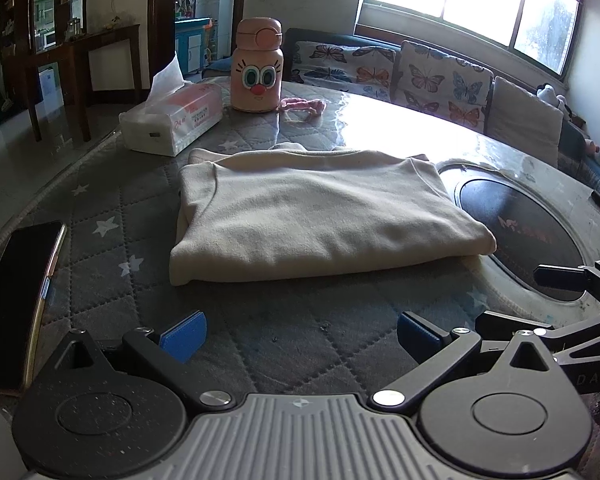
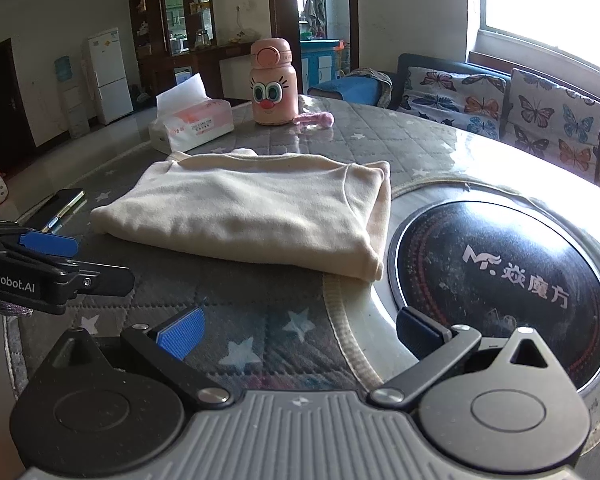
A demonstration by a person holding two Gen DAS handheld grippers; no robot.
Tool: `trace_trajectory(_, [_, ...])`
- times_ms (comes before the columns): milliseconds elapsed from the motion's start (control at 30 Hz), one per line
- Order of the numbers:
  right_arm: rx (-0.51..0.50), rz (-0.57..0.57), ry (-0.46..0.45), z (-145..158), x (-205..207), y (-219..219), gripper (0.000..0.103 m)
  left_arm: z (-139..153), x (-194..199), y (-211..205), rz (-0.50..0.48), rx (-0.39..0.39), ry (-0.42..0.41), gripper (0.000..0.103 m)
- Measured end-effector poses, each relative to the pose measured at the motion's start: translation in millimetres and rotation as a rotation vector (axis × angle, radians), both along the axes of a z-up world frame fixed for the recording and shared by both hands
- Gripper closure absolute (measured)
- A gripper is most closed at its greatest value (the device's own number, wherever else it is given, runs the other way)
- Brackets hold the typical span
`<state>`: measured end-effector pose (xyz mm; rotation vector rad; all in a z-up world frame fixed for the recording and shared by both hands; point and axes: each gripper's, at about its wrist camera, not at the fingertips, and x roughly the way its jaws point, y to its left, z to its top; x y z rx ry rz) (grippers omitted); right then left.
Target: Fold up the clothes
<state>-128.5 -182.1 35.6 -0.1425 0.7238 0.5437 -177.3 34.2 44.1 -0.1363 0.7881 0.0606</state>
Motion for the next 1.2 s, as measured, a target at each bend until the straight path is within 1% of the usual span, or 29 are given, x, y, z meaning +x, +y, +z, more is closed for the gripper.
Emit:
trace_trajectory(500, [0.006, -0.015, 0.011, -6, -2, -7, 0.0, -5, -2, -10, 0.003, 0.022, 0.025, 0.0])
trace_trajectory(1200, [0.07, 0.036, 0.012, -6, -4, -20, 0.0, 2, -6, -39, 0.045, 0.089, 0.045, 0.0])
